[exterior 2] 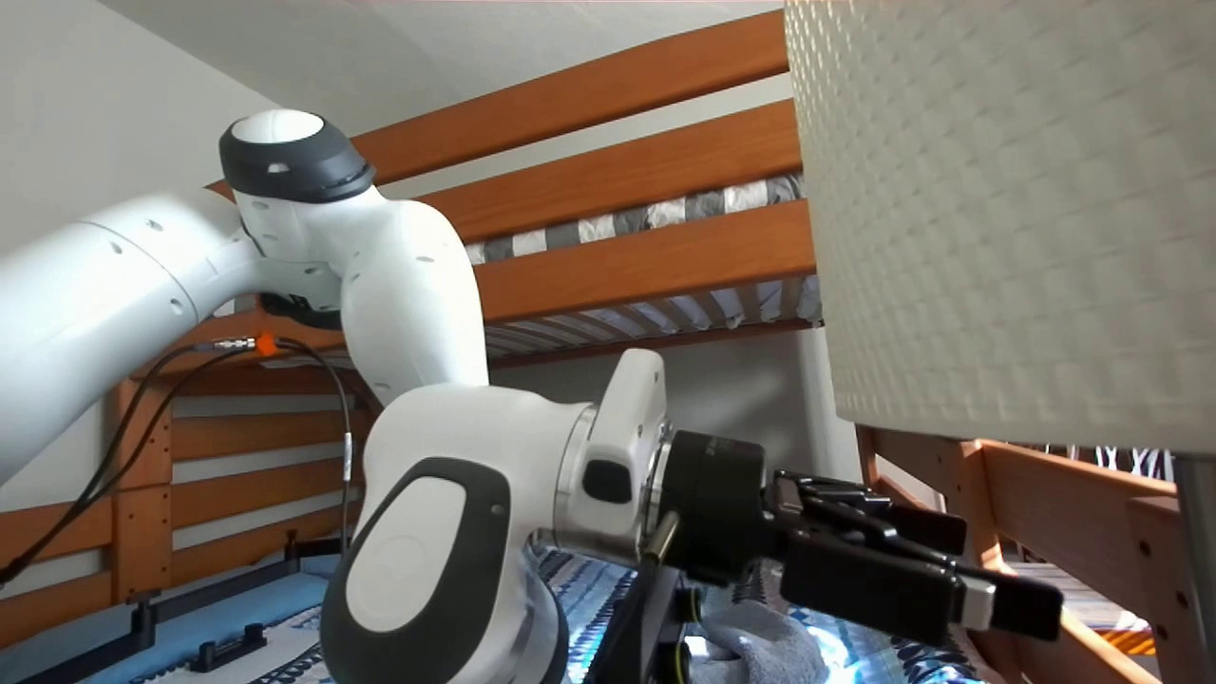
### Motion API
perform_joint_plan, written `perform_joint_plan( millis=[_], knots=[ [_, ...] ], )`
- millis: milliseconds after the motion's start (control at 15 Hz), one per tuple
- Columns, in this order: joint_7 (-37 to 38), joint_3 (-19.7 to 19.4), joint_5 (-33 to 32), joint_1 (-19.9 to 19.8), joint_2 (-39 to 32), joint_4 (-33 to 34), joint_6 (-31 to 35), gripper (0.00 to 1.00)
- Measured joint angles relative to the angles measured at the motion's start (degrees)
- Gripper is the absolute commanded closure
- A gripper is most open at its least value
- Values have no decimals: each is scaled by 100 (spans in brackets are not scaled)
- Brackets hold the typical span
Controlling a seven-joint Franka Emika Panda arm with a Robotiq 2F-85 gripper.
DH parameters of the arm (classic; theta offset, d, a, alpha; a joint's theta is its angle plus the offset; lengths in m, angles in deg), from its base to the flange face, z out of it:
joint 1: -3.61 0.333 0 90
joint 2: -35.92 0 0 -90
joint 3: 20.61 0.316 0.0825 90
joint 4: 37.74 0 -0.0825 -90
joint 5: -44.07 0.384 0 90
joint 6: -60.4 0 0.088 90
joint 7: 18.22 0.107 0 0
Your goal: Move the lamp backwards.
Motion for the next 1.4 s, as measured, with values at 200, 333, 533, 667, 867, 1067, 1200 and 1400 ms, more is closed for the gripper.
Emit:
perform_joint_plan(
  millis=[200,333,533,667,867,1067,1200,1400],
  knots=[
    [-149,12,356,-58,175,135,-89,0],
    [-239,19,610,-63,296,153,-116,0],
    [-283,50,828,-84,496,168,-116,0],
    [-291,68,958,-123,633,205,-116,0],
    [-291,100,1038,-227,794,308,-116,0],
    [-291,146,1052,-335,902,446,-116,0],
    [-291,178,1077,-387,950,558,-123,0],
    [-291,208,1188,-443,1026,745,-210,0]
  ],
)
